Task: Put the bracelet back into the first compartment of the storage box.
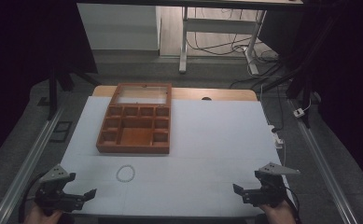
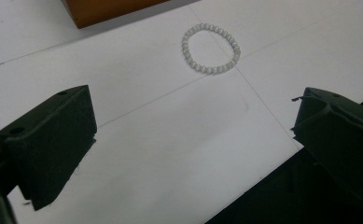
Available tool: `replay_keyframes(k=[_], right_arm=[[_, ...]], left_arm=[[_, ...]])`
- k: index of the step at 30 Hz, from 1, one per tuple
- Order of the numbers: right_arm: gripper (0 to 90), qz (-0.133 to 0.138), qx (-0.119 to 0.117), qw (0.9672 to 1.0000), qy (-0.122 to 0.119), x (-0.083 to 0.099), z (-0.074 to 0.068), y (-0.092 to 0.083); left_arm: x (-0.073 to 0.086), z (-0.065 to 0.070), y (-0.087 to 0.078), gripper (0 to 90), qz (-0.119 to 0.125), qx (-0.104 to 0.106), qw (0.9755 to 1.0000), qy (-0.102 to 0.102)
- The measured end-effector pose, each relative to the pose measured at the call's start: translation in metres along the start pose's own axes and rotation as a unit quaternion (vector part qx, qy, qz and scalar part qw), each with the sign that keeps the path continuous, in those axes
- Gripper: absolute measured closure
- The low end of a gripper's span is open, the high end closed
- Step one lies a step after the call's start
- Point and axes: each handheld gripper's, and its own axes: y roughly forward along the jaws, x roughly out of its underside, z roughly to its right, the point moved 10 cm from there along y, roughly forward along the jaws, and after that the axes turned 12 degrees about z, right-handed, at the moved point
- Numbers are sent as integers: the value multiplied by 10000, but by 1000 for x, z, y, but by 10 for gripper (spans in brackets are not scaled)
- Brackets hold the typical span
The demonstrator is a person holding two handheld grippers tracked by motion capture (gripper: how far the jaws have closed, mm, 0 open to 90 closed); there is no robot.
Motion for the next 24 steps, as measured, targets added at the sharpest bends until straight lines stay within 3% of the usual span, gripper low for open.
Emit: replay_keyframes(k=[7,18,22,24], right_arm=[[0,-61,-5,9999,-87,1,-1,1],[0,-104,18,9999,-98,2,-1,2],[0,-172,21,9996,-200,3,-2,3],[0,-216,26,9994,-251,4,-3,4]], left_arm=[[-1,-1,1,0,3,-63,10000,16],[-7,0,8,0,50,59,10000,-14],[-10,0,16,0,-1,149,9999,-74],[-11,3,26,0,-141,366,9992,-87]])
